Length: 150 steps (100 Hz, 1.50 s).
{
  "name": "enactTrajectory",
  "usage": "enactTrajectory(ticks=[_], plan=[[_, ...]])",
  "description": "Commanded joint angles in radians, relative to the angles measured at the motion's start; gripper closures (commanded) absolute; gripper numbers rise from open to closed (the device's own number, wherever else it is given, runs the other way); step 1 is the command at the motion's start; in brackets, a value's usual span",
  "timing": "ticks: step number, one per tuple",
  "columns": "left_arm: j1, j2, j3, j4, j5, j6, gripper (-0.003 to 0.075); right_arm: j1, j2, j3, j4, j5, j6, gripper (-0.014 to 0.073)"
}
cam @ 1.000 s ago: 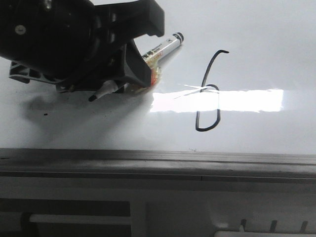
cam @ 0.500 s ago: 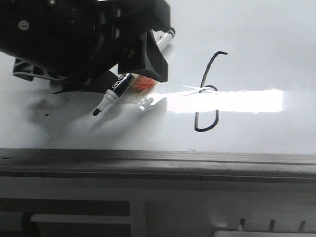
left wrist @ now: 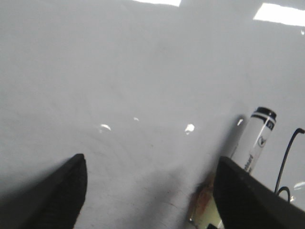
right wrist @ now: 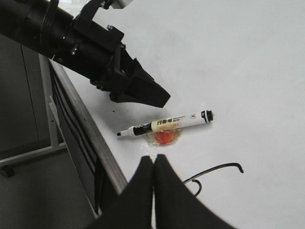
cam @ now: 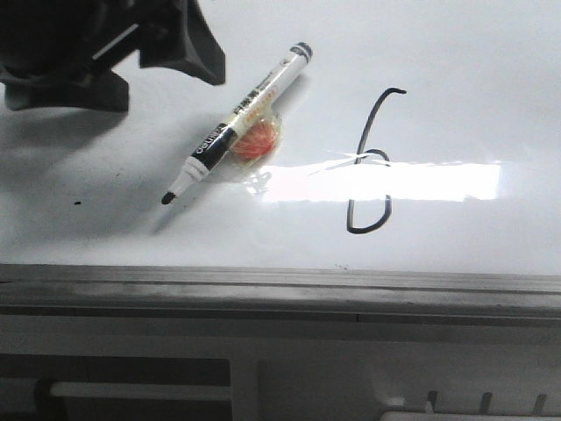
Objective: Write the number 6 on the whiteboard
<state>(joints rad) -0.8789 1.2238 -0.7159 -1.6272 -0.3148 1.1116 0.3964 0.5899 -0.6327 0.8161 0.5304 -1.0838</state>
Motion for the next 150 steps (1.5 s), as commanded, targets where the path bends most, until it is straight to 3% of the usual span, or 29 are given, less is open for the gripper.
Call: enactTrajectory(ticks=[1, 13, 29, 49, 67, 139, 150], plan=[[0.002, -0.089, -0.024, 0.017, -0.016, 0.052, 0.0279, -0.005, -0.027, -0.026, 0.039, -0.064, 0.000, 0.0657], [0.002, -0.193, -0.013, 0.017, -0.008, 0.167, 0.0442, -0.005, -0.086, -0.026, 0.034, -0.070, 0.000, 0.0657], [0.002, -0.354, 0.070, 0.013, -0.004, 0.271, 0.0740, -0.005, -0.202, 0.029, -0.023, -0.141, 0.001, 0.0657], [0.002, -0.536, 0.242, 0.006, 0.026, 0.271, 0.0739, -0.005, -0.391, 0.217, -0.023, -0.320, 0.087, 0.0657], [0.002, -0.640, 0.354, 0.006, 0.058, 0.271, 0.0739, -0.005, -0.518, 0.312, -0.023, -0.313, 0.087, 0.0657], [0.002, -0.670, 0.450, 0.006, 0.056, 0.271, 0.0739, -0.005, -0.538, 0.324, -0.021, -0.311, 0.087, 0.0657], [0.002, -0.715, 0.484, 0.006, 0.007, 0.271, 0.0739, -0.005, -0.538, 0.324, -0.021, -0.311, 0.087, 0.0657]])
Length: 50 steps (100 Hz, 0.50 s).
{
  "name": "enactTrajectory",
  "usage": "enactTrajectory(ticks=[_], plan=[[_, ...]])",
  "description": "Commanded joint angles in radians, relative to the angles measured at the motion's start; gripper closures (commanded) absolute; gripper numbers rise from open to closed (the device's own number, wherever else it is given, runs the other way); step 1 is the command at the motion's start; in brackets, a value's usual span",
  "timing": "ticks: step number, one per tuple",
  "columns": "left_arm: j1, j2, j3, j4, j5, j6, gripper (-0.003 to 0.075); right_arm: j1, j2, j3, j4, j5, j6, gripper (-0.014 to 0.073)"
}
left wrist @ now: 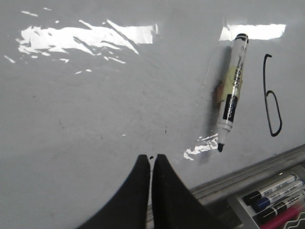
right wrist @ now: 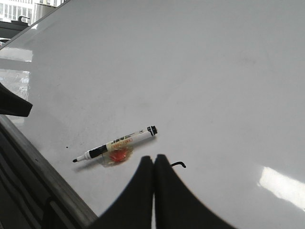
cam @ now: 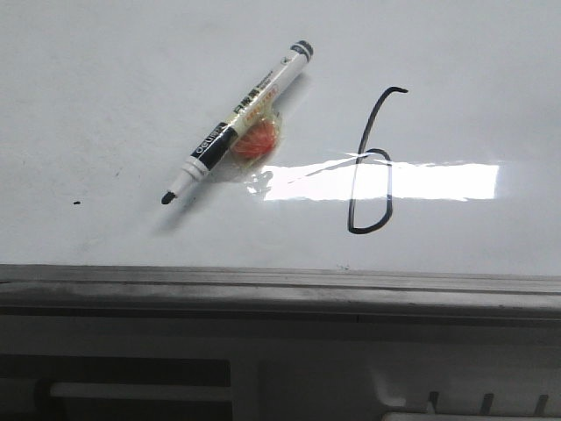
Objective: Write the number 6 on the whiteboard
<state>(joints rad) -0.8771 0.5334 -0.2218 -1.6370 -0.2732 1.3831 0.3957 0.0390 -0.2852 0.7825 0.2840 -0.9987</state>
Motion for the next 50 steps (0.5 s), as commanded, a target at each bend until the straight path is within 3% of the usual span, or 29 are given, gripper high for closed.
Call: enactTrajectory(ticks=[1, 9, 17, 33, 39, 50], plan=[[0.000, -0.031, -0.007, 0.016, -0.037, 0.000, 0.0739, -0.004, 0.013, -0.023, 0.013, -0.064, 0.002, 0.0657], [0.000, -0.075, 0.016, 0.070, -0.060, -0.004, 0.0739, -0.004, 0.013, -0.023, 0.013, -0.064, 0.002, 0.0657], [0.006, -0.137, 0.054, 0.295, -0.088, -0.110, 0.0739, -0.004, 0.013, -0.023, 0.013, -0.064, 0.002, 0.0657], [0.090, -0.250, 0.151, 1.017, -0.125, -0.682, 0.0739, -0.004, 0.013, -0.023, 0.013, -0.064, 0.002, 0.0657], [0.149, -0.278, 0.173, 1.093, -0.090, -0.798, 0.0739, -0.004, 0.013, -0.023, 0.013, -0.064, 0.002, 0.0657], [0.291, -0.318, 0.205, 1.114, 0.010, -0.869, 0.0739, -0.004, 0.013, -0.023, 0.013, -0.064, 0.002, 0.0657]])
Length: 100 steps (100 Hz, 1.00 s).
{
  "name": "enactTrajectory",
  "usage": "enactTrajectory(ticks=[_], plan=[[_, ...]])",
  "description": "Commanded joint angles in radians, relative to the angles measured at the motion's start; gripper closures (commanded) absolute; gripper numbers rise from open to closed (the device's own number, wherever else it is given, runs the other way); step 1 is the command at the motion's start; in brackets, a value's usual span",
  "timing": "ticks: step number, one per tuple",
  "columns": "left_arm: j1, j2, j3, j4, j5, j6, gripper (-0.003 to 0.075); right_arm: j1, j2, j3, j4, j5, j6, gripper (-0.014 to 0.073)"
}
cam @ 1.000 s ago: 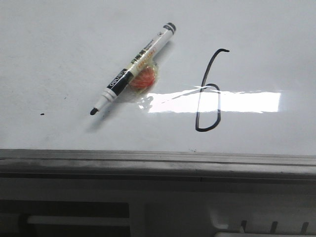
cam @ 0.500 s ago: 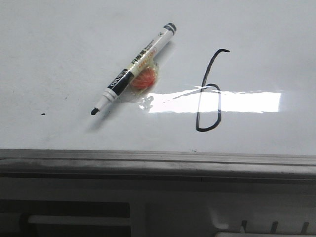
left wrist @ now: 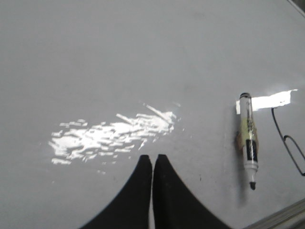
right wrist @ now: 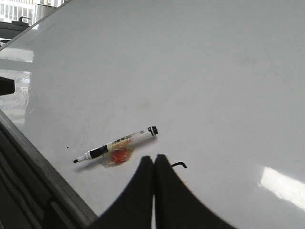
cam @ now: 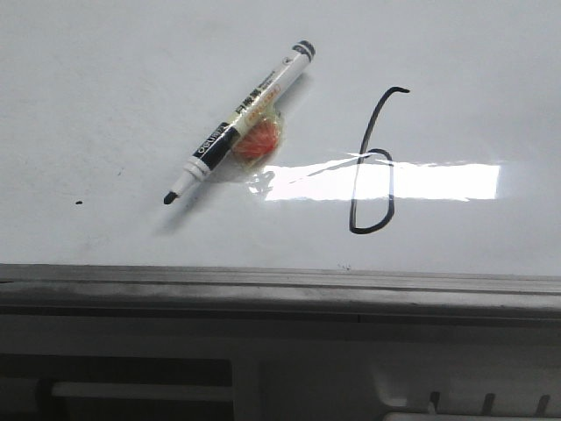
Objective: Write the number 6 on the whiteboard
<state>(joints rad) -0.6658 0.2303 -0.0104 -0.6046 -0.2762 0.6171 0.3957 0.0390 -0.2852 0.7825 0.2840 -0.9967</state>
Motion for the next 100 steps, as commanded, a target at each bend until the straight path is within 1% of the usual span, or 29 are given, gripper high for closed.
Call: enactTrajectory(ticks=[1, 6, 9, 16, 18, 21, 24, 29, 41, 50, 64, 69, 100], plan=[[0.089, -0.018, -0.005, 0.088, 0.018, -0.109, 0.0739, -0.004, 0.013, -0.023, 0.013, -0.064, 0.000, 0.0657], [0.160, -0.037, 0.008, 0.155, 0.049, -0.164, 0.0739, -0.004, 0.013, -0.023, 0.013, -0.064, 0.000, 0.0657], [0.193, -0.053, 0.018, 0.224, 0.064, -0.205, 0.0739, -0.004, 0.013, -0.023, 0.013, -0.064, 0.000, 0.0657], [0.268, -0.088, 0.038, 0.387, 0.089, -0.342, 0.0739, -0.004, 0.013, -0.023, 0.013, -0.064, 0.000, 0.0657], [0.289, -0.099, 0.045, 0.430, 0.092, -0.402, 0.0739, -0.004, 0.013, -0.023, 0.013, -0.064, 0.000, 0.0657], [0.315, -0.114, 0.057, 0.476, 0.097, -0.460, 0.0739, -0.004, 0.013, -0.023, 0.013, -0.064, 0.000, 0.0657], [0.339, -0.129, 0.060, 0.504, 0.114, -0.511, 0.0739, -0.004, 0.013, -0.023, 0.013, -0.064, 0.000, 0.0657], [0.382, -0.161, 0.060, 0.510, 0.199, -0.553, 0.0739, -0.004, 0.013, -0.023, 0.013, -0.064, 0.000, 0.0657], [0.446, -0.219, 0.060, 0.492, 0.341, -0.554, 0.0739, -0.004, 0.013, -0.023, 0.013, -0.064, 0.000, 0.0657], [0.475, -0.266, 0.060, 0.492, 0.444, -0.554, 0.0739, -0.004, 0.013, -0.023, 0.013, -0.064, 0.000, 0.0657], [0.500, -0.263, 0.060, 0.484, 0.541, -0.554, 0.0739, -0.004, 0.012, -0.023, 0.013, -0.064, 0.000, 0.0657], [0.500, -0.265, 0.060, 0.484, 0.564, -0.554, 0.0739, -0.004, 0.012, -0.023, 0.013, -0.064, 0.000, 0.0657], [0.500, -0.265, 0.060, 0.468, 0.566, -0.554, 0.0739, -0.004, 0.012, -0.023, 0.013, -0.064, 0.000, 0.0657]])
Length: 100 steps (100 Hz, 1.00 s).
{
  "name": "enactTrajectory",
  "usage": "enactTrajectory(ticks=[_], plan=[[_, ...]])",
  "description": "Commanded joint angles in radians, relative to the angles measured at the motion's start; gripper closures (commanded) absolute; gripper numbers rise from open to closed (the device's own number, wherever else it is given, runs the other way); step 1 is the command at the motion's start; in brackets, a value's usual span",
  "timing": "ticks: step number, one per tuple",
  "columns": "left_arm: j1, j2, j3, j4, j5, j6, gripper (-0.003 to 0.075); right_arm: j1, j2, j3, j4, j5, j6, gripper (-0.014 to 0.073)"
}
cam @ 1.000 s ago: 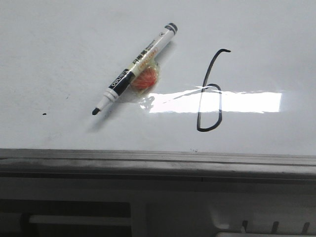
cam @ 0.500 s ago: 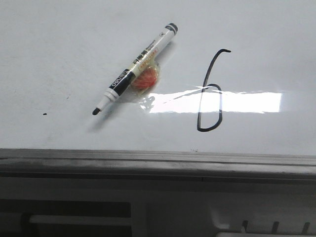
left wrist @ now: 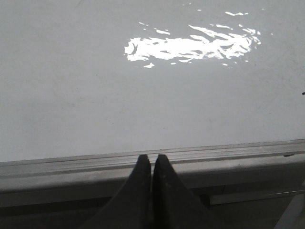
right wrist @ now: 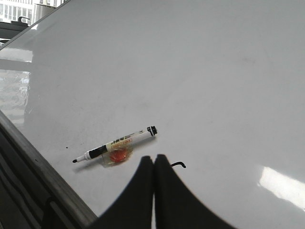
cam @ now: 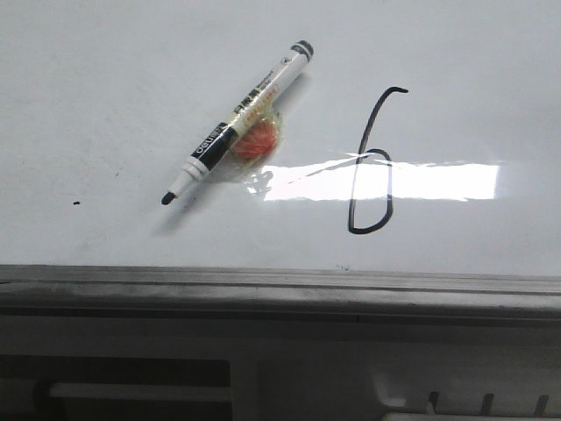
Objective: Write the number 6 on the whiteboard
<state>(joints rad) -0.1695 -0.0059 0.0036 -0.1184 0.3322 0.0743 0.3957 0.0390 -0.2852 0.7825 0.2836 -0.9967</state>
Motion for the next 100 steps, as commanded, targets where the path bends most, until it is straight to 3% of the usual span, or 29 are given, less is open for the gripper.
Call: enactTrajectory(ticks=[1, 65, 77, 84, 89, 90, 91, 94, 100], plan=[[0.004, -0.029, 0.046, -0.018, -0.043, -0.011, 0.0739, -0.004, 0.012, -0.023, 0.013, -0.064, 0.000, 0.0657], [0.004, -0.029, 0.046, -0.018, -0.043, -0.011, 0.0739, -0.004, 0.012, -0.013, 0.013, -0.066, 0.000, 0.0657], [0.004, -0.029, 0.046, -0.018, -0.043, -0.011, 0.0739, -0.009, 0.012, 0.040, -0.076, -0.189, 0.015, 0.0657], [0.004, -0.029, 0.046, -0.018, -0.043, -0.011, 0.0739, -0.032, 0.012, 0.099, -0.276, -0.254, 0.253, 0.0657], [0.004, -0.029, 0.046, -0.018, -0.043, -0.011, 0.0739, -0.064, 0.012, 0.148, -0.527, -0.274, 0.565, 0.0657], [0.004, -0.029, 0.046, -0.018, -0.043, -0.011, 0.0739, -0.075, 0.012, 0.162, -0.604, -0.274, 0.712, 0.0657], [0.004, -0.029, 0.046, -0.018, -0.043, -0.011, 0.0739, -0.081, 0.012, 0.168, -0.642, -0.274, 0.712, 0.0657], [0.004, -0.029, 0.046, -0.018, -0.043, -0.011, 0.0739, -0.105, 0.012, 0.195, -0.782, -0.267, 0.954, 0.0657], [0.004, -0.029, 0.046, -0.018, -0.043, -0.011, 0.0739, -0.163, 0.012, 0.258, -1.018, -0.273, 1.257, 0.0657]])
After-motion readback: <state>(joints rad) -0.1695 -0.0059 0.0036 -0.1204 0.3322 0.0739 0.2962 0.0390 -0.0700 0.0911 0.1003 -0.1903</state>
